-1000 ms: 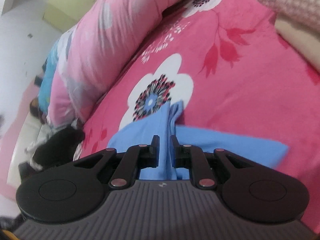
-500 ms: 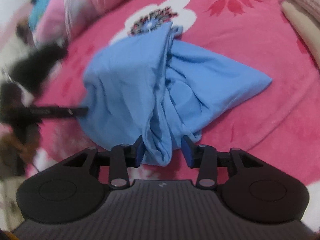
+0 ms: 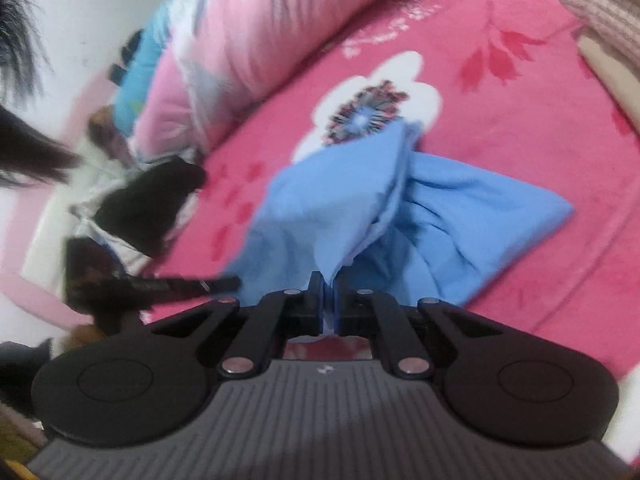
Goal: Fold clothes
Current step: 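Open the left gripper to release the shirt while the right gripper keeps holding it, then lower the shirt onto the bed with the right gripper and open it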
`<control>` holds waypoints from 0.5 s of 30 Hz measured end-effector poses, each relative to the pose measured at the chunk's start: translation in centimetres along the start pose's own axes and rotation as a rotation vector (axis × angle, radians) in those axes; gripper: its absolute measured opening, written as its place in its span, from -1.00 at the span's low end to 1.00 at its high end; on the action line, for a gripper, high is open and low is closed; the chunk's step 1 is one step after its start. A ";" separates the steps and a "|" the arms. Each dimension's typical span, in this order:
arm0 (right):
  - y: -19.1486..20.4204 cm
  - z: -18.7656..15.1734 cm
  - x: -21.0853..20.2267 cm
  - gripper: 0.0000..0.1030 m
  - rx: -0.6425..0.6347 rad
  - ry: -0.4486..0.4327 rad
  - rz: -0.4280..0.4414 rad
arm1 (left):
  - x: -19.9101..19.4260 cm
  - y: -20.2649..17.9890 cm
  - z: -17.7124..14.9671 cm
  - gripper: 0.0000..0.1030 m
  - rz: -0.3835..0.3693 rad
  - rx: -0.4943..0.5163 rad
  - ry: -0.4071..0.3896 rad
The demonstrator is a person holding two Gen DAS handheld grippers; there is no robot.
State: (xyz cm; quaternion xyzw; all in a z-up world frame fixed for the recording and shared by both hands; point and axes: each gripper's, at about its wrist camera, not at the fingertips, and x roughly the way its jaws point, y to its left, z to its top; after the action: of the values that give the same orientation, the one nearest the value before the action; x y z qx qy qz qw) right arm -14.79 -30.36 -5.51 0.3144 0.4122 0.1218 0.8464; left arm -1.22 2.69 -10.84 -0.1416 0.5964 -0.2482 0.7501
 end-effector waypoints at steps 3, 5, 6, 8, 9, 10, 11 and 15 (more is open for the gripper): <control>2.3 0.9 1.0 -0.95 -0.086 0.014 0.073 | -0.9 1.1 -0.5 -0.42 0.013 -0.051 0.008; 4.5 1.3 2.2 -0.95 -0.175 0.043 0.126 | -2.6 1.4 -0.5 -0.29 -0.006 -0.080 -0.049; 5.5 1.2 3.0 -0.95 -0.226 0.066 0.142 | -3.4 1.5 -0.3 -0.24 -0.026 -0.097 -0.075; 7.6 1.0 4.5 -0.95 -0.324 0.112 0.172 | -4.7 1.5 0.1 -0.04 -0.080 -0.128 -0.112; 8.4 0.7 5.4 -0.95 -0.359 0.133 0.177 | -5.0 1.4 0.4 -0.01 -0.120 -0.129 -0.112; 9.1 0.4 6.1 -0.95 -0.384 0.148 0.184 | -5.2 1.1 0.7 0.09 -0.161 -0.128 -0.109; 9.8 0.1 6.8 -0.95 -0.407 0.159 0.189 | -5.0 0.9 1.0 0.21 -0.197 -0.122 -0.094; 12.1 -1.3 8.9 -0.95 -0.508 0.190 0.184 | -3.3 0.1 2.0 0.34 -0.299 -0.115 0.026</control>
State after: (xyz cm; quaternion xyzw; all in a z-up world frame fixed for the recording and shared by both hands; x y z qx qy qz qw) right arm -9.49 -16.28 -3.95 0.1155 0.4158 0.3266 0.8409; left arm 0.15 4.36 -7.70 -0.2685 0.5915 -0.3243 0.6876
